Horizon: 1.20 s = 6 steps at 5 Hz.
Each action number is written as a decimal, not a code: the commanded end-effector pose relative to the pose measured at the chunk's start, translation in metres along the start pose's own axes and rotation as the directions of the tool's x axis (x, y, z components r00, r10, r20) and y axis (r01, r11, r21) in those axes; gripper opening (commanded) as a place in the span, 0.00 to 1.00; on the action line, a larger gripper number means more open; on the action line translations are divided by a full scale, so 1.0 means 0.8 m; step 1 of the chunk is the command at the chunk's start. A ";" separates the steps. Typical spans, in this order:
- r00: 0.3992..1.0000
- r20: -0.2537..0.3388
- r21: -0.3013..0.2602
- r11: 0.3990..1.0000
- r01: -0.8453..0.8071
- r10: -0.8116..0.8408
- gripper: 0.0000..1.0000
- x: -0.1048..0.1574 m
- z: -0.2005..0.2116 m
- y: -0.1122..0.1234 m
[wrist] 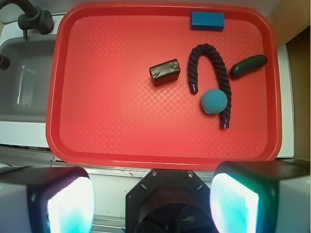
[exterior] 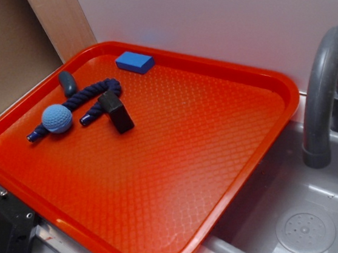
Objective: Grab the black box.
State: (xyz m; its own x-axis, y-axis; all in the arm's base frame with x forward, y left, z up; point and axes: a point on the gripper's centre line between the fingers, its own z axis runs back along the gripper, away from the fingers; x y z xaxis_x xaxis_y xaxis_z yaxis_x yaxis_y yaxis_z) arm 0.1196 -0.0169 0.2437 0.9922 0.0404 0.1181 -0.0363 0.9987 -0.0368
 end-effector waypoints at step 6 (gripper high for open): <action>0.596 0.067 0.005 0.597 -0.802 0.800 1.00 0.117 -0.178 0.038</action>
State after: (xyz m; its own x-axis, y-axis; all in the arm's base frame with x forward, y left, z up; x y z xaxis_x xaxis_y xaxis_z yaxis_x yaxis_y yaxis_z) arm 0.2312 -0.0012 0.1040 0.5796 0.8100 0.0898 -0.8054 0.5861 -0.0888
